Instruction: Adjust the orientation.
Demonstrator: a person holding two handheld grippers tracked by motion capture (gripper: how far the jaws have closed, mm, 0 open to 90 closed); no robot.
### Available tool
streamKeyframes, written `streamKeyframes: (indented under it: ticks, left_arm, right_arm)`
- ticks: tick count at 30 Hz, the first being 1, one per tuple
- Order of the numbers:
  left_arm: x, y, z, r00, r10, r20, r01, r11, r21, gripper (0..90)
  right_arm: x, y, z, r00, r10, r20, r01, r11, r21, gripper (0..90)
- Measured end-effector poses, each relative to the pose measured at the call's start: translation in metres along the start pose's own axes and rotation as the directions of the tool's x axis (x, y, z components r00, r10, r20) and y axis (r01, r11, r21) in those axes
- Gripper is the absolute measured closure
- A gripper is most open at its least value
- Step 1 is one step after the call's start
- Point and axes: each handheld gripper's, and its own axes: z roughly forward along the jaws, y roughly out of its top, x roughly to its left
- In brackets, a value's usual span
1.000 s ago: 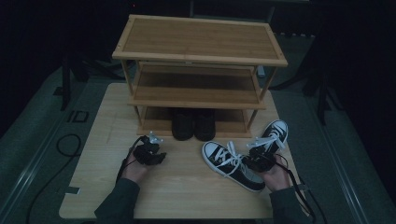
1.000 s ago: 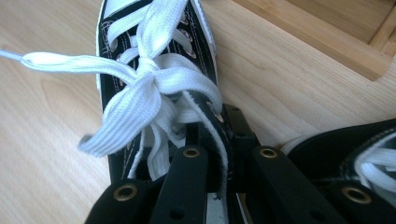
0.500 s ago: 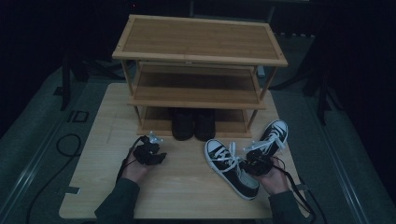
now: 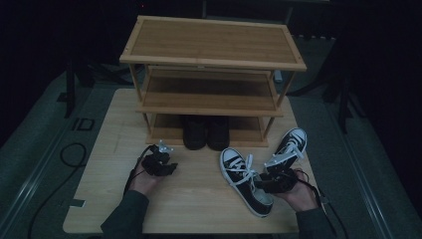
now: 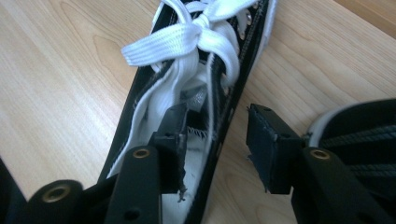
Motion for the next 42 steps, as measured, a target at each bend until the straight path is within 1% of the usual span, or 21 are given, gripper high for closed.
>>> streamKeyframes:
  ticks: [3,8,9,13,17,19,26,31,35,39,42]
  left_arm:
    - [0.0,0.0,0.0,1.0,0.0,-0.001,0.0,1.0,0.0,58.0]
    - [0.0,0.0,0.0,1.0,-0.001,-0.001,0.001,1.0,0.0,58.0]
    - [0.0,0.0,0.0,1.0,-0.001,-0.001,0.001,1.0,0.0,57.9]
    - [0.0,0.0,0.0,1.0,-0.002,-0.001,0.002,1.0,0.0,57.9]
    - [0.0,0.0,0.0,1.0,-0.002,0.0,0.002,1.0,-0.001,57.8]
    - [0.0,0.0,0.0,1.0,-0.002,0.0,0.002,1.0,-0.001,57.8]
    - [0.0,0.0,0.0,1.0,-0.003,0.001,0.003,1.0,-0.001,57.7]
    - [0.001,0.0,0.0,1.0,-0.004,0.001,0.004,1.0,-0.002,57.7]
    - [0.001,0.0,0.0,1.0,-0.003,0.002,0.003,1.0,-0.002,57.7]
    - [0.001,0.0,0.0,1.0,-0.003,0.002,0.003,1.0,-0.002,57.6]
    - [0.001,0.0,0.0,1.0,-0.004,0.001,0.004,1.0,-0.003,57.6]
  right_arm:
    - [-0.001,-0.003,-0.008,1.0,-0.005,-0.007,0.005,1.0,-0.014,56.3]
    - [-0.006,-0.005,-0.023,0.9999,-0.011,0.003,0.011,0.999,-0.042,56.0]
    - [-0.008,-0.005,-0.026,0.9999,-0.014,0.008,0.014,0.999,-0.05,56.0]
    - [-0.013,-0.004,-0.036,0.9993,0.0,0.036,0.002,0.998,-0.064,56.0]
    - [-0.02,-0.001,-0.04,0.9977,0.014,0.066,-0.01,0.998,-0.066,56.5]
    - [-0.023,0.001,-0.04,0.9966,0.028,0.077,-0.023,0.997,-0.069,56.7]
    - [-0.033,0.005,-0.038,0.9901,0.051,0.131,-0.04,0.996,-0.085,56.9]
    - [-0.04,0.007,-0.03,0.984,0.063,0.167,-0.052,0.996,-0.066,56.8]
    - [-0.046,0.007,-0.021,0.9836,0.073,0.165,-0.066,0.997,-0.047,57.6]
    - [-0.05,0.006,-0.013,0.9823,0.073,0.173,-0.071,0.997,-0.018,61.6]
    - [-0.051,0.005,-0.012,0.9814,0.069,0.179,-0.067,0.998,-0.018,63.8]
